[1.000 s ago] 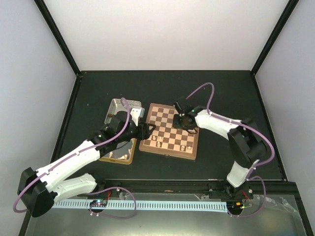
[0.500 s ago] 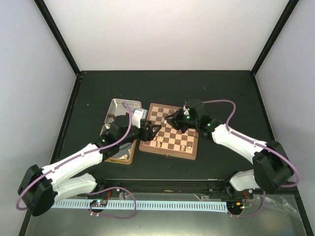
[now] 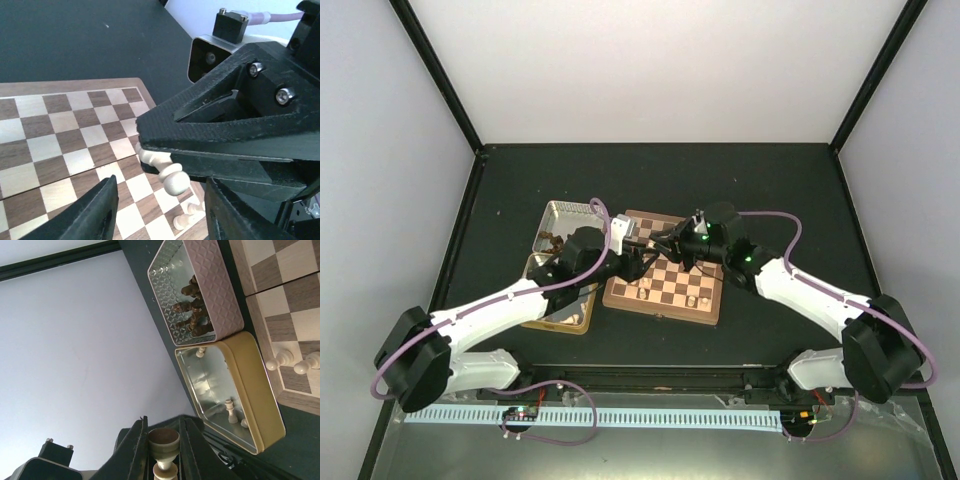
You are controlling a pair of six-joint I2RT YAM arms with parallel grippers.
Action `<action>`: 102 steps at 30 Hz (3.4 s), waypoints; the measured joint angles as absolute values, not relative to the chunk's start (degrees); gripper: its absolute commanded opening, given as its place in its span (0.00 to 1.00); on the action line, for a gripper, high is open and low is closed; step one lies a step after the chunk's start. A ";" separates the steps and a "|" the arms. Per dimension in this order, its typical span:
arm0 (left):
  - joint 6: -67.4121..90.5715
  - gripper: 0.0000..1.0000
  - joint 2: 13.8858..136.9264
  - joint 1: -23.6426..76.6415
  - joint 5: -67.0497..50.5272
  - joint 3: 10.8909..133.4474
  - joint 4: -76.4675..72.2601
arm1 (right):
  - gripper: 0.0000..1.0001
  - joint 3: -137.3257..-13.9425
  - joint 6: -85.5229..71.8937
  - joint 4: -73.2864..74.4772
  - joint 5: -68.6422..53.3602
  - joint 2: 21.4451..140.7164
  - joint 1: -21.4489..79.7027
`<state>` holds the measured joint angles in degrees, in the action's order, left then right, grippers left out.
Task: Set up the chess pieces on the board
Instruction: Place the chess piece on the chessboard.
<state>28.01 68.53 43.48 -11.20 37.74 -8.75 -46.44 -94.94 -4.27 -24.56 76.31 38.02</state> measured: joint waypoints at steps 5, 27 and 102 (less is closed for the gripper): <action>27.97 0.27 68.51 44.14 -10.48 38.13 -9.52 | 0.08 -46.17 -95.35 -4.78 -24.43 75.79 37.93; 27.31 0.35 66.02 44.45 -7.38 36.95 -12.14 | 0.07 -45.98 -95.77 -6.15 -24.91 75.79 38.15; 13.85 0.11 118.21 50.87 -4.45 94.48 65.30 | 0.64 -36.07 -62.98 29.04 19.33 47.31 35.90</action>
